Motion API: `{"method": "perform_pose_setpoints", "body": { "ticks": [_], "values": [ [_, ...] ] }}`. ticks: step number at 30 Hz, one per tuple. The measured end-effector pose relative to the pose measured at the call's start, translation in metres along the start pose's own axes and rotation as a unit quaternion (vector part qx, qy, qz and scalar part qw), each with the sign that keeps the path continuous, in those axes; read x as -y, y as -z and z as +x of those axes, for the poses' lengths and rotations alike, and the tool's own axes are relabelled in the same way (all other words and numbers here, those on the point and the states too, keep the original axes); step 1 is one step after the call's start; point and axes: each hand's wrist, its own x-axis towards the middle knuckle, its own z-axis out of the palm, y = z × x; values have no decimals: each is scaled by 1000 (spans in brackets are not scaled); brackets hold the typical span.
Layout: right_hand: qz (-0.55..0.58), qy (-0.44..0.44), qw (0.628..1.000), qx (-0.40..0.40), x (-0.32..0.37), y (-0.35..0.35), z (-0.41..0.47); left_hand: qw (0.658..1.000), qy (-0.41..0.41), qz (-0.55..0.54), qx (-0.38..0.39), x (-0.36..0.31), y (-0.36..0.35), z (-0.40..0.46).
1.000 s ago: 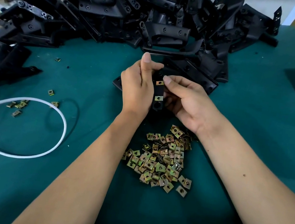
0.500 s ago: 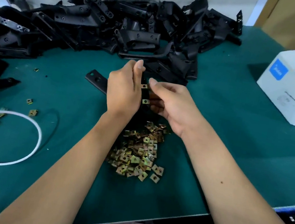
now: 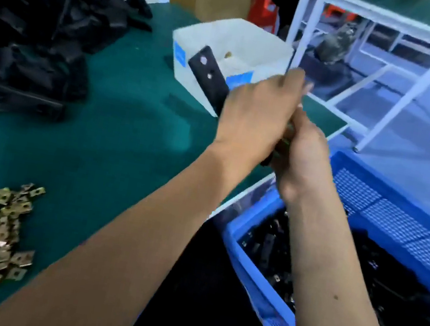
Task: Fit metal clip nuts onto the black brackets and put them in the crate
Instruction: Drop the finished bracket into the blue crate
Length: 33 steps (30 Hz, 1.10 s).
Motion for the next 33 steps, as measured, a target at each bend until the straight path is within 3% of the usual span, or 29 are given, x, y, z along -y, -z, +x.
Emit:
{"method": "perform_pose_setpoints", "body": {
  "ticks": [4,8,11,16,19,25,30,33],
  "values": [
    [162,-62,985,-8,-11,124,-6,960,-64,-185,198,-99,-62,-22],
    [161,-108,975,-111,-40,213,-20,875,-71,-336,340,-145,-110,-67],
    [135,-165,958,-191,-79,258,-27,861,-72,-337,374,-144,-133,-95],
    [93,-310,901,-290,-156,296,-42,853,-46,-281,437,-120,-143,-117],
    [33,-332,869,-365,-186,297,-45,857,-35,-275,435,-114,-133,-113],
    [-338,-372,748,-434,-164,260,-35,893,-93,-278,341,-118,-101,-78],
    [-398,-101,817,-404,-92,188,-3,933,-53,-294,199,-101,-69,-42],
    [-449,54,819,-354,-45,127,9,942,-11,-311,122,-70,-47,-29]
  ]
}}
